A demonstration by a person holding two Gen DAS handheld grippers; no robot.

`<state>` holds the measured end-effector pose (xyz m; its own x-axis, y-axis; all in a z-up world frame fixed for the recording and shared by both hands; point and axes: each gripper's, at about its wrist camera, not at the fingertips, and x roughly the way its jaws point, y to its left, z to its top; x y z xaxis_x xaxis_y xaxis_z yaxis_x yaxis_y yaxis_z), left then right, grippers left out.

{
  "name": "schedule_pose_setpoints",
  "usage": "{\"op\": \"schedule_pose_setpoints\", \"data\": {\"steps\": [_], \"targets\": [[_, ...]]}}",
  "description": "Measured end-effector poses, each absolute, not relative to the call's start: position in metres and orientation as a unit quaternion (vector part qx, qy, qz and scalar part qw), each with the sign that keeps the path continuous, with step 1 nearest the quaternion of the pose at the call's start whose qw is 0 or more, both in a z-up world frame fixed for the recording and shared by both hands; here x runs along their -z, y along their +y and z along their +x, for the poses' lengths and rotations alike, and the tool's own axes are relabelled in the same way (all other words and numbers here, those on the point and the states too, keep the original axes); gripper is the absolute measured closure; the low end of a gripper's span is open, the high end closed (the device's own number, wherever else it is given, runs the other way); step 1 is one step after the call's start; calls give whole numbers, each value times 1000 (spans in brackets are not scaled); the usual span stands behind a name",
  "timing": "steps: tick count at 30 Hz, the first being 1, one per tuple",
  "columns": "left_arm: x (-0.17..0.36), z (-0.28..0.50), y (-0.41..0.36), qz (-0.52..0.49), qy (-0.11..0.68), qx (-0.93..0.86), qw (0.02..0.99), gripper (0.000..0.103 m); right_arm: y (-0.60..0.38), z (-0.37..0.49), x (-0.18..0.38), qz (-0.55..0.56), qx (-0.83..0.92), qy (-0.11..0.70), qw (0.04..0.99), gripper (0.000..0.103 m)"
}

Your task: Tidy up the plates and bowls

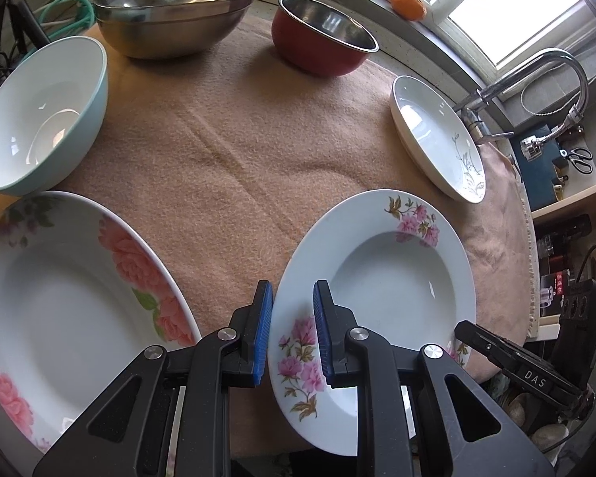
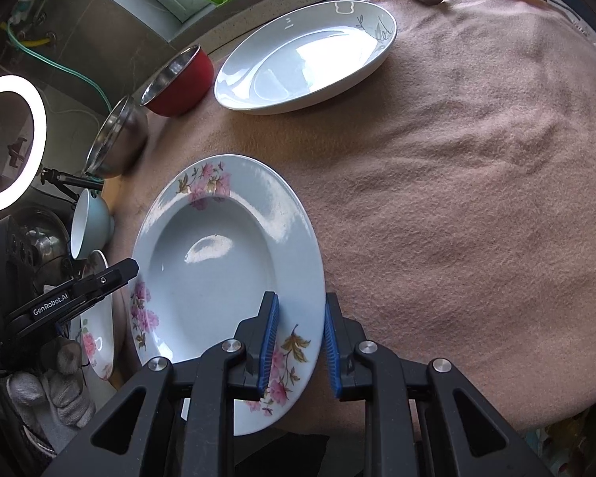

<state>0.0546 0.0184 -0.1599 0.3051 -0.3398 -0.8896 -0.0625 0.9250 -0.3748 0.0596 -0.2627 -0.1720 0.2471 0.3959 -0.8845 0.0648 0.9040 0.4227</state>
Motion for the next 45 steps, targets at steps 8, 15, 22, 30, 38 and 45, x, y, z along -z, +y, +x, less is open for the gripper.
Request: {"op": "schedule_pose_setpoints", "data": {"steps": [8,15,22,30,38,45], "targets": [[160,56,17,-165,581,89,792,84,-263,56,173,190,-109,604,767,83],[157,55,15,-151,576,87,798,84,-261,57,169,176,-101,601,773,82],[153,52,21,-146,570,76,805,84,-266,53,162,173,-86,591,783,81],[137,45,24,-146,550,69,820,84,-266,54,147,166,-78,575,797,76],[120,30,46,-161,526,44,834,83,-244,62,132,144,-112,562,807,73],[115,6,82,-188,514,4,837,83,-204,67,122,104,-152,554,812,57]]}}
